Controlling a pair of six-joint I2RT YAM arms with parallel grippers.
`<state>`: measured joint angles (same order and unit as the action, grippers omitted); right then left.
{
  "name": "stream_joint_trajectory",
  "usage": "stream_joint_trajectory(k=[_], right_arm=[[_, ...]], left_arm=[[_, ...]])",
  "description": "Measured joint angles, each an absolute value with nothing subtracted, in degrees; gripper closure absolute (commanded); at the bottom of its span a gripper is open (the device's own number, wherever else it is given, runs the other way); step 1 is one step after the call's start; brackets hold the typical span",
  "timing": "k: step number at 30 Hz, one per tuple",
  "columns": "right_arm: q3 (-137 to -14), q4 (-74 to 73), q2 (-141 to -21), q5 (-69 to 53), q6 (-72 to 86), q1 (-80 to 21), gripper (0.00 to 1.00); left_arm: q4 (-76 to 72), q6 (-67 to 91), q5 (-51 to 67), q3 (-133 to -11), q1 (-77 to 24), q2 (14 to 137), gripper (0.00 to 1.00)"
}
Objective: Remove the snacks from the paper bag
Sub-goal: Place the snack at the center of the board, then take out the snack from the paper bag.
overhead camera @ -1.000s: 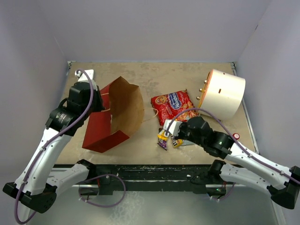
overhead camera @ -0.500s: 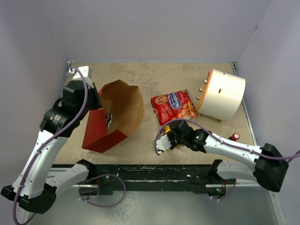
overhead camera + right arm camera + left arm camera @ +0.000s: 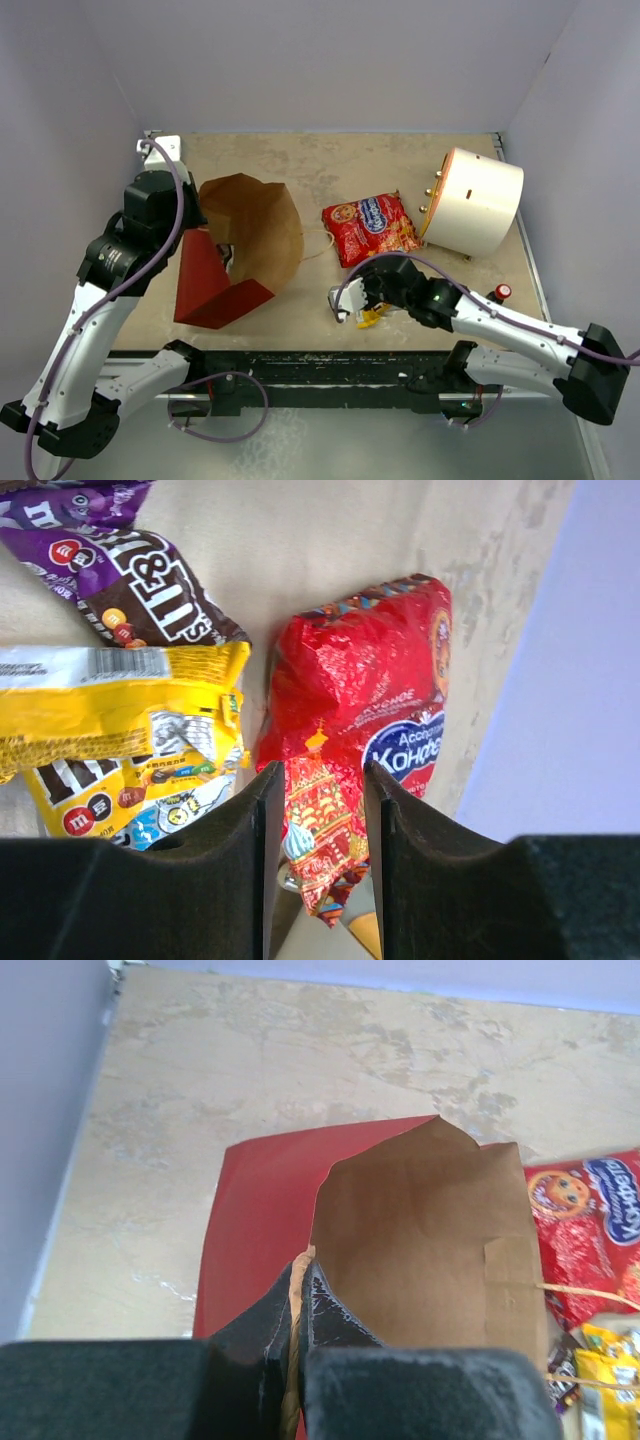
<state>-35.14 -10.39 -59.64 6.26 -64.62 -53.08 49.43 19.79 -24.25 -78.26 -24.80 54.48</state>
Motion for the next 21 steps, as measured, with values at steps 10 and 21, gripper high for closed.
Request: stream_joint_trajectory(k=[10, 21], right_arm=[[-36.5, -9.9, -58.1, 9.6, -56.3, -53.1, 0.55], [-46.8, -1.6, -63.2, 9.0, -34.1, -53.1, 0.49]], left_arm=[[45.3, 7.3, -37.4, -78.1, -24.8, 52.4, 1.00], [31.9, -13.8, -45.1, -75.0, -24.8, 47.7, 1.00]])
